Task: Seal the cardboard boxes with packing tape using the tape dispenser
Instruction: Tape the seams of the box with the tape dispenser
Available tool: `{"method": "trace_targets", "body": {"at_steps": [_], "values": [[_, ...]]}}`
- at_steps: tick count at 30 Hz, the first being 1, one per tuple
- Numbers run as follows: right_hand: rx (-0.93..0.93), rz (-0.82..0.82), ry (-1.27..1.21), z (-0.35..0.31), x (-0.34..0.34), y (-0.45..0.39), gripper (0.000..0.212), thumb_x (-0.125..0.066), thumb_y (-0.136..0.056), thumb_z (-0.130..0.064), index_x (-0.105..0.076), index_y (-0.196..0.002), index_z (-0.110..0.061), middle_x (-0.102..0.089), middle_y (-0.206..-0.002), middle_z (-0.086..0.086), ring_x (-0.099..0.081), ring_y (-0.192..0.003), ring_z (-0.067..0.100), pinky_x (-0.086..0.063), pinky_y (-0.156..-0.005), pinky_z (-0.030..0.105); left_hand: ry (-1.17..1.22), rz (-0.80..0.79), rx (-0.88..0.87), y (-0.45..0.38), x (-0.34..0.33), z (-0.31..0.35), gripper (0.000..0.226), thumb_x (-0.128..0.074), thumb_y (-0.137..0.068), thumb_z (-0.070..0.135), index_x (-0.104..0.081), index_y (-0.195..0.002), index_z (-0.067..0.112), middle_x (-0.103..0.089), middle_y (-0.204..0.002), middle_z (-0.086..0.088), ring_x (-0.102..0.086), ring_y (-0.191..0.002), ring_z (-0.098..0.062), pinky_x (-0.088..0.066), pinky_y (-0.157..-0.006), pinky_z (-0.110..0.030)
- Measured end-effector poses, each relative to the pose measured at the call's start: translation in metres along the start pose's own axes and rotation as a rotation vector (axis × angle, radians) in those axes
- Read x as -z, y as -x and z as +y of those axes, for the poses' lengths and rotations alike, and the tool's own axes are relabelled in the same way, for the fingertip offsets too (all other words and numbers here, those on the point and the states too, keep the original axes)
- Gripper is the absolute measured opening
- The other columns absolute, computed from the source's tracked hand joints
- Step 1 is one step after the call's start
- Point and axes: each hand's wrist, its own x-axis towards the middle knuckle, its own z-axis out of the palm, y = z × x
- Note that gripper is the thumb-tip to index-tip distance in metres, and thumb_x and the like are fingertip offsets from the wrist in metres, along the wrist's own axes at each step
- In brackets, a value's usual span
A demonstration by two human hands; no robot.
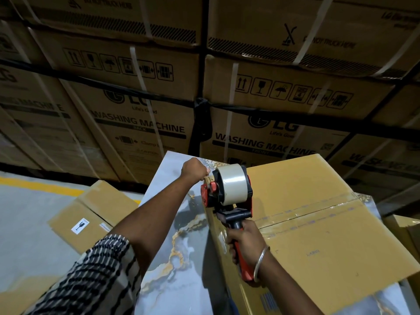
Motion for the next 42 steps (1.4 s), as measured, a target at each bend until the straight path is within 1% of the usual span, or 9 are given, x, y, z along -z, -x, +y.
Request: {"method": "trace_targets", "body": {"at_steps": [6,9,11,16,19,23,33,38,42], "values": [[-0.051,0.002,0.021,-0.003,-0.002,-0.003,0.014,-0.058,-0.055,-0.006,-0.045,-0.062,-0.007,-0.037,-0.052,0.010,-0.032,-0.042,0.018,-0.026,-0.045,0.027,-0.136,-0.085,-0.019,0.000,0.003,0.001,0.021,-0.057,-0.086,0.005,-0.055,-0.066,0.007,-0.071,-0.104,-0.018,-0.066,-0.101,-0.034,-0.041,-0.067,-0.025],[-0.065,-0.008,0.042,-0.005,-0.003,-0.003,0.015,-0.058,-0.054,-0.006,-0.046,-0.064,-0.004,-0.037,-0.052,0.010,-0.031,-0.042,0.018,-0.025,-0.046,0.027,-0.125,-0.095,-0.003,-0.002,0.005,-0.005,0.015,-0.057,-0.092,0.017,-0.061,-0.088,0.003,-0.067,-0.115,-0.021,-0.062,-0.108,-0.037,-0.041,-0.065,-0.029],[-0.063,-0.016,0.037,-0.006,-0.003,-0.003,0.013,-0.057,-0.056,-0.004,-0.044,-0.059,-0.006,-0.037,-0.052,0.010,-0.032,-0.041,0.018,-0.025,-0.046,0.026,-0.123,-0.115,0.017,-0.003,0.005,-0.010,0.029,-0.060,-0.090,0.023,-0.067,-0.106,0.001,-0.067,-0.113,-0.018,-0.062,-0.101,-0.035,-0.047,-0.069,-0.032],[-0.065,-0.001,0.027,-0.008,-0.002,-0.004,0.032,-0.052,-0.073,0.012,-0.041,-0.051,-0.009,-0.035,-0.049,0.008,-0.029,-0.040,0.017,-0.023,-0.047,0.024,-0.040,0.049,-0.175,0.002,0.001,-0.013,0.013,-0.064,-0.090,0.015,-0.075,-0.097,0.012,-0.070,-0.097,-0.009,-0.064,-0.092,-0.028,-0.042,-0.071,-0.026],[-0.083,0.004,0.038,-0.010,-0.003,-0.002,0.033,-0.051,-0.074,0.012,-0.042,-0.051,-0.009,-0.035,-0.048,0.008,-0.030,-0.039,0.017,-0.024,-0.046,0.023,-0.082,-0.022,-0.277,0.011,0.002,-0.008,0.014,-0.063,-0.088,0.011,-0.077,-0.087,0.012,-0.064,-0.074,-0.004,-0.061,-0.075,-0.023,-0.037,-0.058,-0.021],[-0.088,0.004,0.065,-0.017,-0.006,0.000,0.035,-0.051,-0.074,0.012,-0.042,-0.048,-0.009,-0.036,-0.047,0.008,-0.031,-0.038,0.018,-0.025,-0.045,0.022,-0.197,-0.045,-0.280,0.019,0.006,-0.008,0.022,-0.063,-0.084,0.006,-0.057,-0.063,0.012,-0.048,-0.058,0.001,-0.047,-0.059,-0.018,-0.034,-0.057,-0.024],[-0.118,0.056,0.138,-0.020,-0.006,0.026,0.031,-0.051,-0.076,0.011,-0.044,-0.053,-0.008,-0.035,-0.046,0.008,-0.030,-0.035,0.018,-0.025,-0.044,0.020,-0.236,-0.003,-0.327,0.023,0.003,-0.013,0.011,-0.064,-0.088,0.012,-0.074,-0.083,0.011,-0.064,-0.076,-0.009,-0.057,-0.073,-0.025,-0.041,-0.065,-0.029],[-0.153,0.074,0.166,0.005,0.008,0.061,0.019,-0.056,-0.069,0.005,-0.043,-0.061,-0.005,-0.035,-0.047,0.009,-0.032,-0.035,0.018,-0.027,-0.044,0.021,-0.173,0.028,-0.349,0.013,-0.008,-0.022,0.034,-0.066,-0.093,0.045,-0.078,-0.083,0.015,-0.067,-0.072,0.001,-0.061,-0.080,-0.021,-0.035,-0.058,-0.026],[-0.174,0.120,0.148,0.016,0.009,0.077,0.016,-0.055,-0.071,0.008,-0.046,-0.073,-0.005,-0.031,-0.049,0.008,-0.028,-0.036,0.018,-0.023,-0.045,0.020,-0.117,0.125,-0.318,0.015,-0.019,-0.022,0.031,-0.067,-0.093,0.041,-0.076,-0.112,0.018,-0.074,-0.109,-0.007,-0.066,-0.103,-0.028,-0.053,-0.081,-0.033]]}}
